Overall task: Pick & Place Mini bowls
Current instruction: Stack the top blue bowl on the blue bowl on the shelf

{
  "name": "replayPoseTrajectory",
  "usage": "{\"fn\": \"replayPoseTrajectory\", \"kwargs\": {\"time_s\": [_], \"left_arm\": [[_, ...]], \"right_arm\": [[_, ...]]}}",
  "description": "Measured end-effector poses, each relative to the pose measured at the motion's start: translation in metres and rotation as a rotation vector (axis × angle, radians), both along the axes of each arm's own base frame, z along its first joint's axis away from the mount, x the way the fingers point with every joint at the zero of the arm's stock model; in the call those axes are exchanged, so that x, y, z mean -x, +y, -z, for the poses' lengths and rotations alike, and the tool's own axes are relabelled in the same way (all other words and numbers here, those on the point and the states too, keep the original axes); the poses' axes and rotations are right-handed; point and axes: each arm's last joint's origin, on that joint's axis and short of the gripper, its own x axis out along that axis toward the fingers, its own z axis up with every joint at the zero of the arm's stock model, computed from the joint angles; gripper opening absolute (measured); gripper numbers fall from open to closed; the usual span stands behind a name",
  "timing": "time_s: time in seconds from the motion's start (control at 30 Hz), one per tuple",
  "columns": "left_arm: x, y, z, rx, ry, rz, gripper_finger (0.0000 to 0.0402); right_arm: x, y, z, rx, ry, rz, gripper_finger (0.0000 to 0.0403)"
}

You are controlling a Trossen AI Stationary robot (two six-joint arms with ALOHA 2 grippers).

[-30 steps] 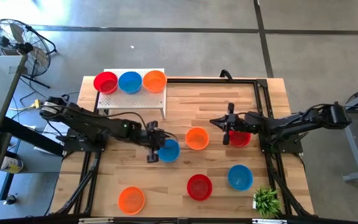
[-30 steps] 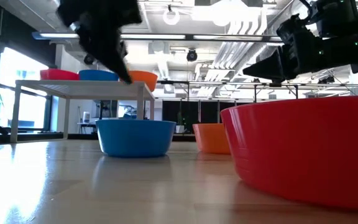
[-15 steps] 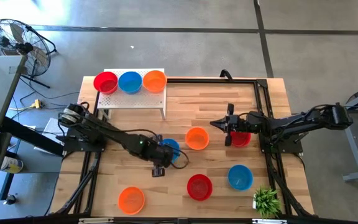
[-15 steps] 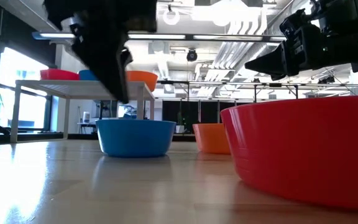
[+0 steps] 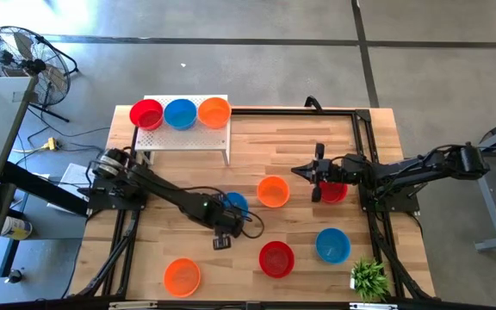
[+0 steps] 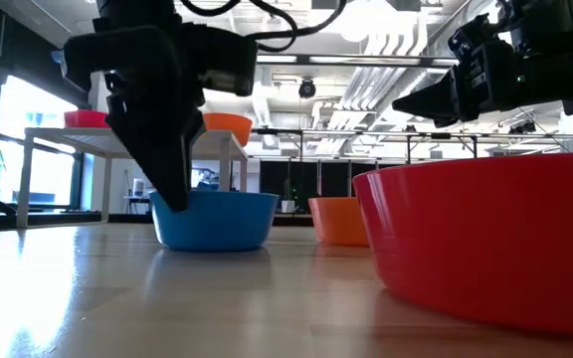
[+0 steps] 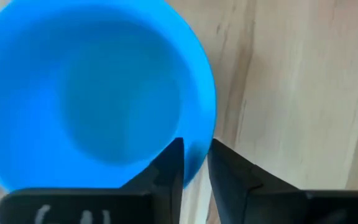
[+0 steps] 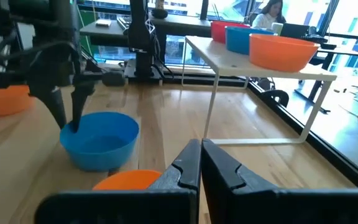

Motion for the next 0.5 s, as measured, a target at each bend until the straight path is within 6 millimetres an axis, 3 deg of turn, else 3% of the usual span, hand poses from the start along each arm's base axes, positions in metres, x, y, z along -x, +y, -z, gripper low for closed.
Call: {"fn": "replayPoseTrajectory", "kwargs": {"time_s": [0.23, 0.5], "left_arm": [[0.004, 0.005, -0.001, -0.021, 0.037, -0.037, 0.0008], [0.032, 0.015, -0.049, 0.025, 0.003, -0.146, 0.0004]], "right_arm": [[0.000, 0.000, 0.000, 0.001, 0.000, 0.002, 0.0001], [0.000, 0.000, 0.000, 0.004, 0.001, 0.005, 0.0001]]}}
